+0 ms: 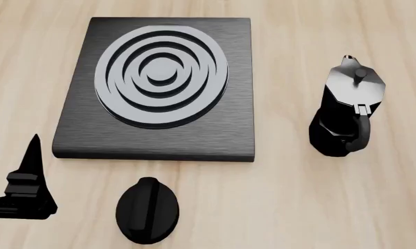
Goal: Put the right moka pot on the stove.
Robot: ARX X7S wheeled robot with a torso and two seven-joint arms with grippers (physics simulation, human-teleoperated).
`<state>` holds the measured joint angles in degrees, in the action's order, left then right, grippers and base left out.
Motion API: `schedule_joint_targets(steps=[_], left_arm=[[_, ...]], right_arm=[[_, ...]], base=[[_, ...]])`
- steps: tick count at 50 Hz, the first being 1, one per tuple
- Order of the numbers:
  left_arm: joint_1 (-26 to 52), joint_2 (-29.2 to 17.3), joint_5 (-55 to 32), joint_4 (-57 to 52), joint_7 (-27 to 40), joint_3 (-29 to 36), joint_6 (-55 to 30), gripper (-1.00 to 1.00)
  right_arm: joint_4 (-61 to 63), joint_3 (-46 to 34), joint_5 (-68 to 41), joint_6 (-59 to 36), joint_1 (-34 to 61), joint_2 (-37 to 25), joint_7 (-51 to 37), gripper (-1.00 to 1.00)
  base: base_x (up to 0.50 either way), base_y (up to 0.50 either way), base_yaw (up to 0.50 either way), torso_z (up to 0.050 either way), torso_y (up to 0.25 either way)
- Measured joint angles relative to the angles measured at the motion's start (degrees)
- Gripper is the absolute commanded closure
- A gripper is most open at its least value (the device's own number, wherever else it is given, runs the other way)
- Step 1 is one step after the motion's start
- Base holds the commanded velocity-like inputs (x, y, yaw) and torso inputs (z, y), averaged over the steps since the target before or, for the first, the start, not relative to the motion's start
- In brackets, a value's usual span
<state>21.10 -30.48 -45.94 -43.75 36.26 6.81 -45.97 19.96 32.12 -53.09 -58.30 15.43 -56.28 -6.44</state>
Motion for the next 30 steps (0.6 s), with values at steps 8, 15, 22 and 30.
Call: schedule_joint_targets(steps=[8, 15, 22, 30], left_arm=[[0.0, -0.1, -0.1, 0.0, 0.1, 0.0, 0.1, -1.00], [0.0, -0.1, -0.2, 0.0, 0.2, 0.1, 0.3, -1.00], [0.0, -0.2, -0.1, 0.1, 0.2, 0.2, 0.5, -1.00], [-0.1, -0.2, 0.0, 0.2, 0.1, 0.3, 0.8, -1.00]], right_arm=[[5.0, 7.3, -3.9, -5.0, -2.6, -0.8, -1.3, 1.00], [8.6, 12.7, -6.2, -8.0, -5.3, -0.3, -1.7, 1.00], [11.5, 17.7, -9.9, -11.9, -6.5, -0.4, -2.9, 1.00], [15.0, 23.3, -14.4, -16.2, -7.6, -0.4, -4.5, 1.00]], base=[[0.00, 0.00, 0.00, 0.000, 0.000], [0.00, 0.00, 0.00, 0.000, 0.001], [0.00, 0.00, 0.00, 0.000, 0.000], [0.00, 0.00, 0.00, 0.000, 0.001]])
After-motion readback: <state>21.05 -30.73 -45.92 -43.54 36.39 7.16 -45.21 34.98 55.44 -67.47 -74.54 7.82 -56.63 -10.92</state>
